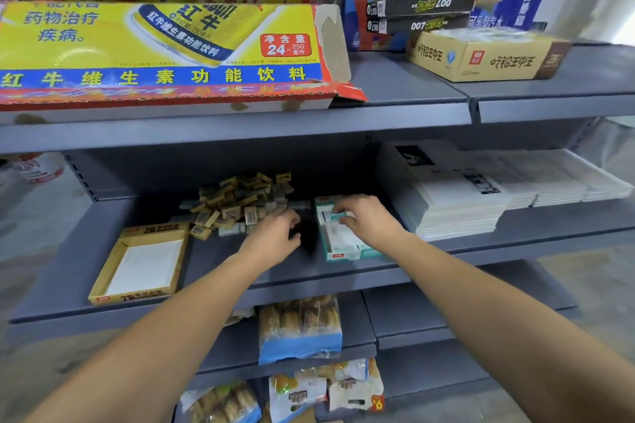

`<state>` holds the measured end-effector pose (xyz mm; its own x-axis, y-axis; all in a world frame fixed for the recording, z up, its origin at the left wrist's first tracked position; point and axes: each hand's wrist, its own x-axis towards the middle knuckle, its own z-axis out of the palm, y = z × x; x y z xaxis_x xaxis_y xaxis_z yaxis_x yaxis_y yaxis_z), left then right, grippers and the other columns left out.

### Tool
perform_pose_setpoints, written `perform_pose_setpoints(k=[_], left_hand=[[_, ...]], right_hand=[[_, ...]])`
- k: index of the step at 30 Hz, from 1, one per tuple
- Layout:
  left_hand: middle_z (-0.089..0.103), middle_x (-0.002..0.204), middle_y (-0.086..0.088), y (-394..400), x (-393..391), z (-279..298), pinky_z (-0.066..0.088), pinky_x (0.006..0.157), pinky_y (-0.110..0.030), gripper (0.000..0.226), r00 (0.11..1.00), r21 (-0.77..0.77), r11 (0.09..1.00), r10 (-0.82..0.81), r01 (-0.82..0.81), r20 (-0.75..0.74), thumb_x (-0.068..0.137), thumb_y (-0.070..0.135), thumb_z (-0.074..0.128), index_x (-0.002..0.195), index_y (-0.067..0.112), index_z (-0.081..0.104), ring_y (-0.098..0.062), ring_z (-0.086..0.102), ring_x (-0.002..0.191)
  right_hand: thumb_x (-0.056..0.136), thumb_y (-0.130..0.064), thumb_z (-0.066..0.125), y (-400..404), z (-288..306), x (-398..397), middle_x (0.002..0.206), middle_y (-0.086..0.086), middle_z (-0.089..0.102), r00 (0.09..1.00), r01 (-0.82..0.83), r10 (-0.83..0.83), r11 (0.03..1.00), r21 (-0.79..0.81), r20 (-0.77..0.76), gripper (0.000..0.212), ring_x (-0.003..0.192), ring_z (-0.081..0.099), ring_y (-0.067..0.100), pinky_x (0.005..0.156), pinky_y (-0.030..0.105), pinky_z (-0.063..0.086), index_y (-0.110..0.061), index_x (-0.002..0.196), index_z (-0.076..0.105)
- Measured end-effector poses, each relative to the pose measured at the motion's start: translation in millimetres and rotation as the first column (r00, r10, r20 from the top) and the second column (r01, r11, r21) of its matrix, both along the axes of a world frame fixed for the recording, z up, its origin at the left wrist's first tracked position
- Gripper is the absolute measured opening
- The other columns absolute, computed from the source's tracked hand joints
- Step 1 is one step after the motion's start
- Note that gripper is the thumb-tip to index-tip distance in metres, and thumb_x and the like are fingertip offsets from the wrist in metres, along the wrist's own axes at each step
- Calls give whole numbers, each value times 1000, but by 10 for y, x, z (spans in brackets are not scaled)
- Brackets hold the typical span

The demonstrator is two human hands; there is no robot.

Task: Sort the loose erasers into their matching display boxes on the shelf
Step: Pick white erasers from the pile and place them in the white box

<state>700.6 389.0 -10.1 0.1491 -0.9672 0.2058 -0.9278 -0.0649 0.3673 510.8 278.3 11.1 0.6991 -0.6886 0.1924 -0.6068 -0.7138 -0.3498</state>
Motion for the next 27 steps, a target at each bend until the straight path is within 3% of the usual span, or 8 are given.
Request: perform_pose_setpoints(k=[8, 27], left_hand=[[58, 110, -5, -40, -99, -124, 48, 84, -35, 25, 999, 15, 999, -29, 30, -14, 89, 15, 58, 113, 11, 63, -23, 57, 99], [58, 110, -3, 44, 56, -219, 50, 84, -36, 20, 1000, 24, 999, 25, -25, -12, 89, 16, 58, 108, 13, 65, -22, 58, 97]], right_hand=[[90, -14, 63, -44, -236, -291, 113, 6, 68, 991, 68, -55, 992, 106, -122, 20, 97, 64, 21, 91, 35, 52, -17, 108, 70], [91, -13, 58, -13, -313, -89, 109, -1, 69, 988, -10, 34, 986, 165, -148, 20, 96, 62, 16, 88, 33, 53, -20, 106, 70]])
